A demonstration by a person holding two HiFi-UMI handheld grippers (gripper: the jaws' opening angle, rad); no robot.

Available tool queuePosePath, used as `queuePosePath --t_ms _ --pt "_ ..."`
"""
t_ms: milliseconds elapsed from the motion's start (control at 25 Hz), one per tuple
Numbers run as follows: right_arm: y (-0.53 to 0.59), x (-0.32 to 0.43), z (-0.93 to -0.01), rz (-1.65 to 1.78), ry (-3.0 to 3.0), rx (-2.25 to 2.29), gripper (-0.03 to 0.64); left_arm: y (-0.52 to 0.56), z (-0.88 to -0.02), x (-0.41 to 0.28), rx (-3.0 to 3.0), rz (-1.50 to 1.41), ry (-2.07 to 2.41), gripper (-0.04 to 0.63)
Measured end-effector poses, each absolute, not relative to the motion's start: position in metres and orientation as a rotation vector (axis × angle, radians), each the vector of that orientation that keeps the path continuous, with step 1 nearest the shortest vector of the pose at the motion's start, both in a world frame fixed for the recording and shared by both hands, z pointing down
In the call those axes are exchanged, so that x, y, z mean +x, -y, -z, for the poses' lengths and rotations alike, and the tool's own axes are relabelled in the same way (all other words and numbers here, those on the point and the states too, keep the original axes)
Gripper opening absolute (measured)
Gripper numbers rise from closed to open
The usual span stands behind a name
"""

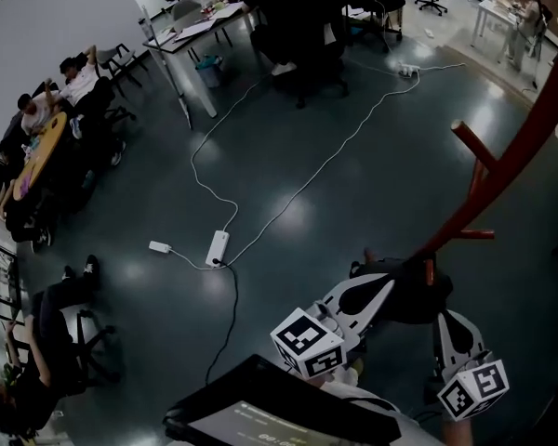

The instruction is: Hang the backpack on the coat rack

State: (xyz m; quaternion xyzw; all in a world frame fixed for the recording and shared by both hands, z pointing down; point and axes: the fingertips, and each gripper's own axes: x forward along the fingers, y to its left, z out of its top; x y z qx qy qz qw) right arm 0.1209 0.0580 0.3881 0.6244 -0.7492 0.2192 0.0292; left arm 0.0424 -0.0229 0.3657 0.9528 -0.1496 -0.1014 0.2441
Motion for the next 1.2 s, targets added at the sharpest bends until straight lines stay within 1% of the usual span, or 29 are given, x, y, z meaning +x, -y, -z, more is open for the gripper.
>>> queuePosePath --t_ms 160,440,1200 --pt "-0.073 0.108 -0.356 -0.566 2.374 1.874 0.017 0.009 -0.352 0.052 2.608 0.282 0.369 0.009" --pt "-0.097 0.119 -0.320 -0.427 2.389 1.932 0.017 -0.003 -0.325 0.069 2.637 0.310 0.315 0.009" --pt "-0.108 0.135 -0.322 -0.426 2.361 1.988 0.017 0.017 -0.333 0.078 2.615 0.309 0.340 0.009"
